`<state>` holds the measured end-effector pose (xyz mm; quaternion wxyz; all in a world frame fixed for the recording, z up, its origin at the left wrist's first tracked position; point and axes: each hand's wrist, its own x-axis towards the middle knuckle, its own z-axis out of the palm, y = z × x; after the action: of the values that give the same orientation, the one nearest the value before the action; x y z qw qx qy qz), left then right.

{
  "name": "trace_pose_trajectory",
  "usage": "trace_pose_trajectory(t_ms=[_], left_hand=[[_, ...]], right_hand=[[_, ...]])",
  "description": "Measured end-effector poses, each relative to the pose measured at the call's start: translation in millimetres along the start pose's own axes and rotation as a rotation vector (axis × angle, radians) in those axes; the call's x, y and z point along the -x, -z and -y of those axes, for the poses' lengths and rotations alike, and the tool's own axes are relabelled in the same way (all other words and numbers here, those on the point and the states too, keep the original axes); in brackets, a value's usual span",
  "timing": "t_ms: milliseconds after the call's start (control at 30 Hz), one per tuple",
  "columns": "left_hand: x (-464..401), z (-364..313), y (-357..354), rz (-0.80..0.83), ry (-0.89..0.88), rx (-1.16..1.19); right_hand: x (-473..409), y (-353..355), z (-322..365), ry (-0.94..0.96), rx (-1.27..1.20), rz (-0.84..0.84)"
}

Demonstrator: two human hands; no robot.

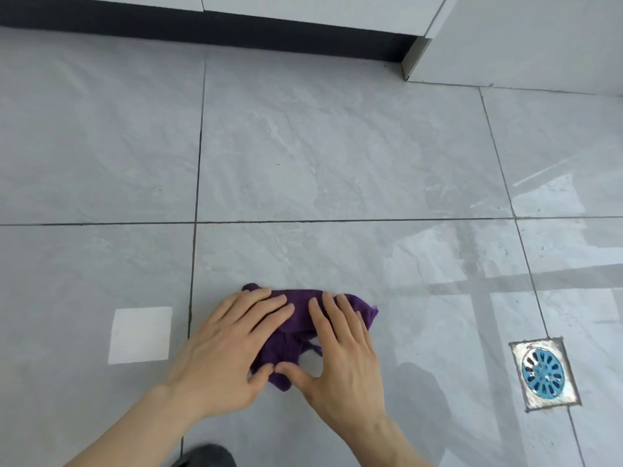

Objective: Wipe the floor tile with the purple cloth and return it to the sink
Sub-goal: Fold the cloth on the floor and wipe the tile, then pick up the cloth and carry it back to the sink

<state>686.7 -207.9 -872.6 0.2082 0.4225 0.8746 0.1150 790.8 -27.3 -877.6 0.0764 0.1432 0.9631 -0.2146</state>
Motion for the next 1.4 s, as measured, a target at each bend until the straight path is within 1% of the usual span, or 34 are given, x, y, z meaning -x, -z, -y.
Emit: trace_pose_trajectory(t_ms=[133,267,367,500,633,700,733,767,867,1067,1233,1333,1400], left_hand=[[7,-9,-6,-0.024,0.067,-0.032],[5,-28,-6,-0.09,0.183,0.004],[3,-40,-9,-0.08,0.256,-0.01],[1,-51,-16,-0.024,0.299,-0.002],[-1,-65,0,0.122,0.289,-0.008],[4,-77,20,0.217,0.271,-0.016],[8,-83,31,0.264,0.263,-0.018],[13,-90,46,0.288,0.262,-0.01],[29,-113,101,0.302,0.264,0.038],[62,-161,208,0.26,0.227,0.003],[91,-209,309,0.221,0.203,0.024],[109,-240,381,0.194,0.199,0.071],[119,-263,430,0.171,0.212,0.098]], right_hand=[[1,-5,7,-0.008,0.017,-0.003],[5,-8,11,0.061,0.0,-0.116],[9,-9,10,0.075,0.057,-0.131],[15,-9,11,0.053,0.066,-0.063],[14,17,20,-0.049,0.066,0.155],[15,46,24,-0.097,0.051,0.371],[17,61,27,-0.109,0.042,0.45],[22,78,31,-0.118,0.025,0.477],[38,132,47,-0.136,-0.038,0.472],[76,241,85,-0.149,-0.079,0.407],[104,353,123,-0.162,-0.06,0.357],[119,428,148,-0.169,-0.04,0.343],[128,477,165,-0.177,-0.062,0.303]])
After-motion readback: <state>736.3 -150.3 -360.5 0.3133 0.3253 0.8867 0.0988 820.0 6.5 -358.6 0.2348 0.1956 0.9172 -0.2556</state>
